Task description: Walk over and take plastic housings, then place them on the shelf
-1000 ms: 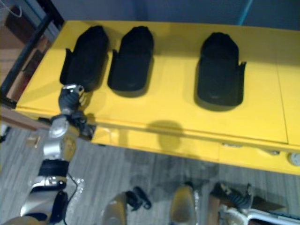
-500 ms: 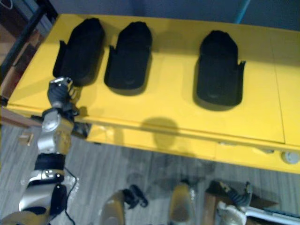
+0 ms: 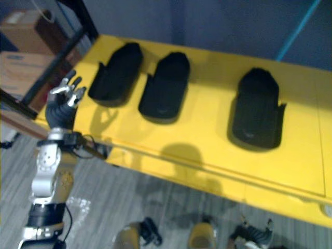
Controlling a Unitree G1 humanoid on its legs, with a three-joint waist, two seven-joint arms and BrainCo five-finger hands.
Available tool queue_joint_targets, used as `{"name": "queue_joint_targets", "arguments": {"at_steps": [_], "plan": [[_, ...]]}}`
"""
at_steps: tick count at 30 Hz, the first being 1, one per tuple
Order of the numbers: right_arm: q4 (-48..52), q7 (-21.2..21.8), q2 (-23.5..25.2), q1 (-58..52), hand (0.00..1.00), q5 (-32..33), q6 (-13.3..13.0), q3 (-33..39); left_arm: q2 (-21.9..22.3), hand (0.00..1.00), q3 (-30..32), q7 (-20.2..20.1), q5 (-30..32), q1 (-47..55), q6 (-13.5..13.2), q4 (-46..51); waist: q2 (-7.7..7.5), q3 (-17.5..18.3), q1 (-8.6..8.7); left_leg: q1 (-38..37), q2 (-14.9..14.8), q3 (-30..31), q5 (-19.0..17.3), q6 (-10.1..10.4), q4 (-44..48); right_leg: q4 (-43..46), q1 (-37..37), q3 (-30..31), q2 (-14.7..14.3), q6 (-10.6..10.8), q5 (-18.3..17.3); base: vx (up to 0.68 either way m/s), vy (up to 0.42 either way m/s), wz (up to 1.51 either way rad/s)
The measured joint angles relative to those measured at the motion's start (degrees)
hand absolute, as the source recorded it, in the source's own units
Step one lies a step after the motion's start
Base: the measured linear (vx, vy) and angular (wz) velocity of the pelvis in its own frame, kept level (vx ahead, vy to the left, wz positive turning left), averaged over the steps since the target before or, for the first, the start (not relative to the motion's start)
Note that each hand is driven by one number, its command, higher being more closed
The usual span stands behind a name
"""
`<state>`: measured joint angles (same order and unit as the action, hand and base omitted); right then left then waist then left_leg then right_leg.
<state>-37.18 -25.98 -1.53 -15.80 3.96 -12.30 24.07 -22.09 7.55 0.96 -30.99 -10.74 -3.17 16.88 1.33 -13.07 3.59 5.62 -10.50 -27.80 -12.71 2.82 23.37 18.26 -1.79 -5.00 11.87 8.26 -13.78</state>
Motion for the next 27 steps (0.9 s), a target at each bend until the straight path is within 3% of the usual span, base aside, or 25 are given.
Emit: {"name": "queue_joint_targets", "arguments": {"at_steps": [3,7,16,18,24,27], "plan": [[-1.16,-0.67,0.07,-0.51,0.0,0.99,-0.39,2.05,0.02,0.0,0.32,-3.95,-0.6,4.04,-0.39,6.15,0.34,4.19,-1.34,-3.53,1.32,0.81,2.08,0.46,-5.09,-1.95,-3.03,-1.37,-0.19,-0.22,1.27,0.13,-0.067,0.19],[-5.1,-1.39,-0.02,0.68,0.0,1.88,-0.4,3.32,0.15,0.0,0.99,-5.55,-0.73,4.96,-0.5,5.49,1.33,5.99,-1.55,-5.72,2.02,1.28,4.61,0.97,-9.66,-4.38,-4.5,-1.52,-0.89,-0.81,2.79,0.04,-0.061,0.07],[-13.19,-1.65,0.19,0.87,0.0,2.53,-0.34,8.63,0.71,0.0,-1.35,-5.98,-2.4,2.86,2.4,-7.45,1.74,8.3,-0.73,-9.56,3.16,2.09,9.79,1.77,-18.13,-6.99,-5.37,-1.16,-2.05,-1.38,4.93,-0.02,-0.031,-0.07],[-13.86,-1.56,0.26,0.81,0.0,2.53,-0.36,8.68,0.74,0.0,-2.18,-5.76,-2.4,2.58,2.48,-9.85,1.59,8.4,0.23,-9.68,3.36,2.15,10.35,1.77,-19.14,-7.21,-5.19,-1.13,-2.03,-1.59,5.23,-0.08,0.019,-0.02],[-15.63,-1.34,1.1,0.44,0.0,2.5,-0.41,9.76,2.31,0.0,-3.83,-3.37,-2.19,-0.12,3.37,-22.01,1.17,8.66,0.6,-11.0,5.53,-0.05,13.36,1.14,-23.25,-9.4,-4.31,0.49,-1.15,-2.12,5.88,-0.11,0.033,-0.19],[-15.61,-0.58,1.16,0.3,0.0,2.35,-0.42,9.45,2.31,0.0,-3.92,-2.17,-1.67,-2.03,3.34,-30.53,0.97,8.63,2.34,-12.01,6.85,-0.97,16.21,1.6,-28.05,-10.98,-3.63,0.76,-0.88,-1.71,5.16,-0.14,0.005,-0.13]]}}
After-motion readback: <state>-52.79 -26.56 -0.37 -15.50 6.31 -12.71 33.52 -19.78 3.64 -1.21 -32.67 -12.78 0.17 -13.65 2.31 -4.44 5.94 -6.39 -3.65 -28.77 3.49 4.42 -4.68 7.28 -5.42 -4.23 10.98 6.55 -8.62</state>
